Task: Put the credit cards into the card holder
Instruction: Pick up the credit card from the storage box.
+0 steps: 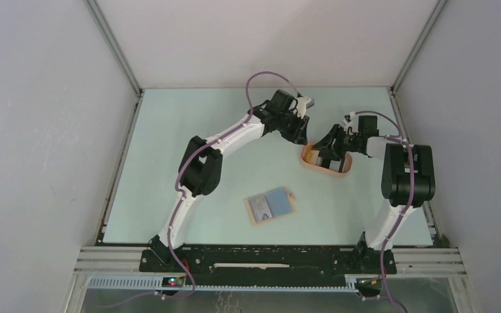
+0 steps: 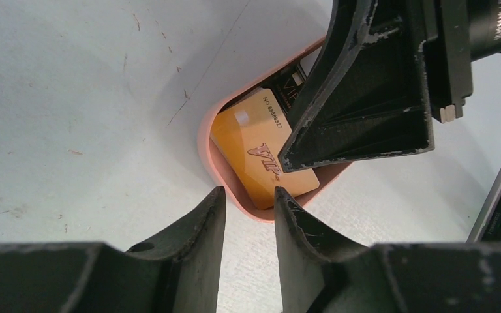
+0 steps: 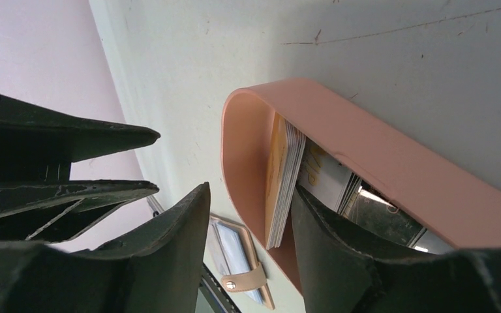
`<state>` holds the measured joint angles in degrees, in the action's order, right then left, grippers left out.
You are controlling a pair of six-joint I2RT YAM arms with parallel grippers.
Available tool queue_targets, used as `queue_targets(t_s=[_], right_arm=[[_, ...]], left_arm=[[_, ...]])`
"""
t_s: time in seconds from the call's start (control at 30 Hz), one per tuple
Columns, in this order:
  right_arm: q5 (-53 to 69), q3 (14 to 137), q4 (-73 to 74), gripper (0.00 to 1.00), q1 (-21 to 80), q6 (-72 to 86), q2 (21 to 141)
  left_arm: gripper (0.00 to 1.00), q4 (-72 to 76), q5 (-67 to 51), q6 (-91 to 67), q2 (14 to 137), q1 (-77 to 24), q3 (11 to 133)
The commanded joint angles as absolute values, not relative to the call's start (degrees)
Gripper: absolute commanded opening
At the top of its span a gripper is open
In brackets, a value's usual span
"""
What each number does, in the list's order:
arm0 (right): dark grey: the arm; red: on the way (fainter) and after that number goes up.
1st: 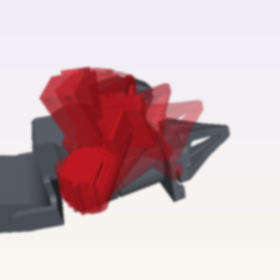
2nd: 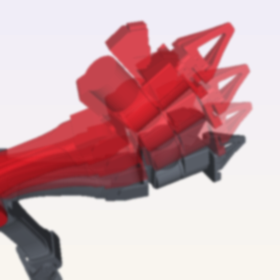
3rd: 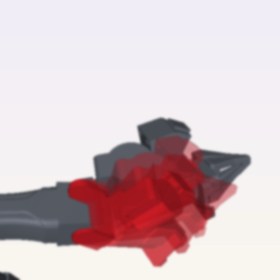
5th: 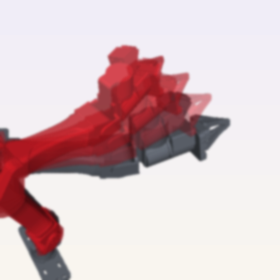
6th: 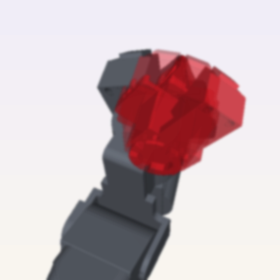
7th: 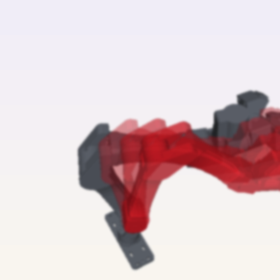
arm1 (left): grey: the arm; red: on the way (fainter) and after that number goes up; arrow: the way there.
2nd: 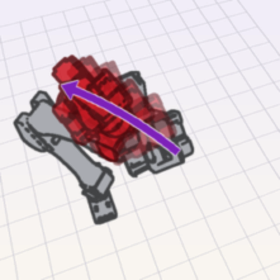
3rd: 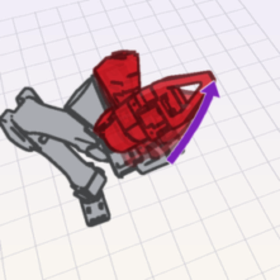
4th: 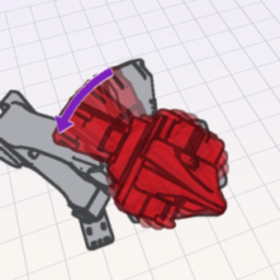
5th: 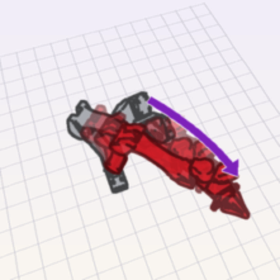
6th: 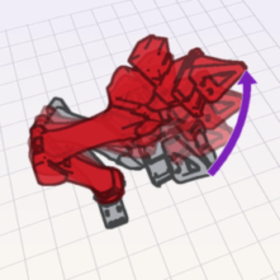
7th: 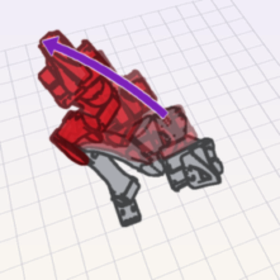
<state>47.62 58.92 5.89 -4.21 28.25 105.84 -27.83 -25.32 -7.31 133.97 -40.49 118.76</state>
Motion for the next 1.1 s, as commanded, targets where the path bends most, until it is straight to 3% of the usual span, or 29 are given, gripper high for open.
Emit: queue_targets(t_s=[0.0, 0.67, 1.07], right_arm=[[50.18, 60.81, 3.59, 0.57, -4.13, 30.05, 107.08], [49.04, 64.02, 7.05, 0.59, -1.96, 27.73, 111.3], [49.94, 64.6, 8.57, 0.57, -3.16, 26.81, 108.1]], left_arm=[[0.38, -28.44, -26.72, -5.99, 134.63, -40.73, 123.6], [0.37, -29.27, -26.66, -5.72, 135.29, -40.72, 124.63], [0.37, -29.44, -26.08, -5.43, 135.18, -40.75, 124.58]])
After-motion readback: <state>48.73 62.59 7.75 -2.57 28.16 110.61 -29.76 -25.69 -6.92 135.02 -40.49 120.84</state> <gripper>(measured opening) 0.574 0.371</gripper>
